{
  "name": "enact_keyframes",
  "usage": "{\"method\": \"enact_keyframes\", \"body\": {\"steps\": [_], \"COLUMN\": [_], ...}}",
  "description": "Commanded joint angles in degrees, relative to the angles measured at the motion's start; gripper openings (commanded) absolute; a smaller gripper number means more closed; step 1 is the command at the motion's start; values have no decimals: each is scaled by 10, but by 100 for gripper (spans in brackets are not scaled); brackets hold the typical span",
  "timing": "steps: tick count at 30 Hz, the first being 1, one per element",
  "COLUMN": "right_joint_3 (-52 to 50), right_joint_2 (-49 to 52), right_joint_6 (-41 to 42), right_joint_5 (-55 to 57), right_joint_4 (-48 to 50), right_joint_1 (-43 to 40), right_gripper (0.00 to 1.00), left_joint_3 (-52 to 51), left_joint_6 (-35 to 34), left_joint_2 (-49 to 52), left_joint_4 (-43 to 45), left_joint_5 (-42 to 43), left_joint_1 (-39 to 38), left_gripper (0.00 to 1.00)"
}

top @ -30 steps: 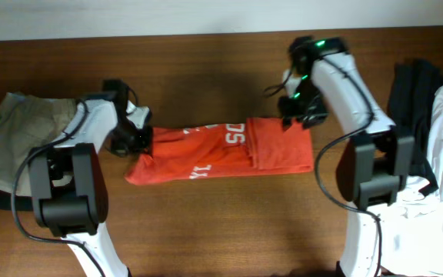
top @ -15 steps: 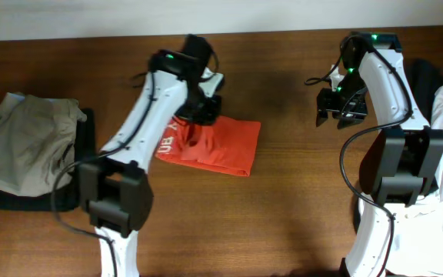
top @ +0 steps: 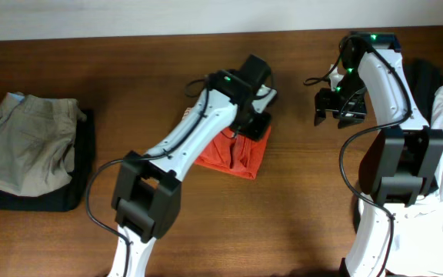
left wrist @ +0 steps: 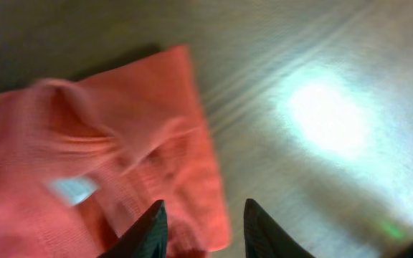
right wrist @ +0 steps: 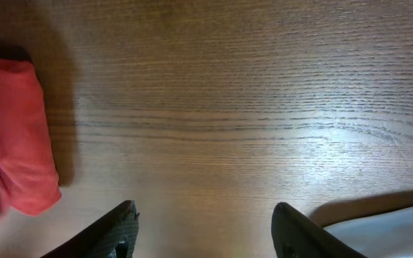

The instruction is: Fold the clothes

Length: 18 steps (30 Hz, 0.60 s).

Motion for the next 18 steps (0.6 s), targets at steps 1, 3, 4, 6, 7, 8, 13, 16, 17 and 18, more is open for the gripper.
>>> {"method": "enact_keyframes", "body": {"steps": [1,3,4,6,7,8,13,16,17,18], "right_joint_3": [-5,-5,-5,-5,-5,-5,-14,-28,-44,-63], "right_joint_2": [-2,-2,-2,-2,-2,-2,18,45,46,46], "right_joint_6": [2,-47,-93,-101,-101,-101,-56,-56,-56,-56], "right_joint_5": [1,-73,-143,-165,-165,-163,-91,-67,-50,-37], "right_joint_4": [2,4,10,31,52,81,169,165,170,175], "right_joint_1": [14,30,49,84,108,135,216,217,215,212], "right_gripper": [67,69,69,69,69,69,52,39,32,7], "left_joint_3": [96,206,239,259,252,235,145,118,117,116], "left_joint_6": [44,43,43,32,26,26,27,27,27,32], "left_joint_2": [-3,-8,-8,-8,-4,5,65,120,130,137], "left_joint_4": [-66,-137,-154,-166,-165,-162,-140,-140,-141,-141], "left_joint_5": [-39,-106,-106,-104,-104,-79,10,10,10,4], "left_joint_1": [5,63,95,170,195,233,267,242,232,221], "left_gripper": [36,40,42,51,54,55,55,54,54,55]}}
